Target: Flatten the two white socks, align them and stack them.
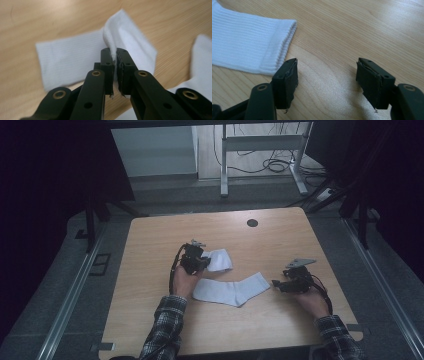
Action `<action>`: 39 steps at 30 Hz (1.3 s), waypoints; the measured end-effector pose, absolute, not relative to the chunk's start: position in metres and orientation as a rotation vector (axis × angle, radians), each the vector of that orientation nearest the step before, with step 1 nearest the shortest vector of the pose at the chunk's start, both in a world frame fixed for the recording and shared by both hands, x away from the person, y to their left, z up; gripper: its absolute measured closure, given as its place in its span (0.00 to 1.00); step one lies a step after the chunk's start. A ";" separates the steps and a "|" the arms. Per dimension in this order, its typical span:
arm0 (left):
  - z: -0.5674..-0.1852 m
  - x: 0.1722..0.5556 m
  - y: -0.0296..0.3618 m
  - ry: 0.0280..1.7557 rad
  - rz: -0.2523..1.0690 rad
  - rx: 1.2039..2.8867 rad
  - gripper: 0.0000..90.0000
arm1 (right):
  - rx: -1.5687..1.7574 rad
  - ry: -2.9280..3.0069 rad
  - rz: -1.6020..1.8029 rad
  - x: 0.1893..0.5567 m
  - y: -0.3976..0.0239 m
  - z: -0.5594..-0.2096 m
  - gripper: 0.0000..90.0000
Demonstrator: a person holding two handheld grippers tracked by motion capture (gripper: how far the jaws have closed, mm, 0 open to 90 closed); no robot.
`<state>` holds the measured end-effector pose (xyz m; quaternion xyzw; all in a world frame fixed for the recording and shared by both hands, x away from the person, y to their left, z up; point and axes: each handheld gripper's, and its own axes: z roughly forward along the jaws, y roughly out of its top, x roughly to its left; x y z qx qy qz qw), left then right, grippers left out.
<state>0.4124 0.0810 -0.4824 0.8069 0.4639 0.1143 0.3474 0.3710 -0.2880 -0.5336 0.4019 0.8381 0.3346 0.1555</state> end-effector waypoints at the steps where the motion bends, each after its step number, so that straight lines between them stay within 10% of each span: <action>1: -0.477 0.413 0.077 1.190 0.304 2.096 0.94 | 1.144 2.400 0.962 0.371 -0.288 -0.534 0.36; 24: -0.333 0.407 0.017 0.870 0.464 1.984 0.94 | 1.134 2.386 0.987 0.369 -0.289 -0.536 0.35; 39: -0.436 0.415 0.081 1.106 0.427 2.160 0.91 | 1.143 2.372 0.989 0.369 -0.288 -0.537 0.35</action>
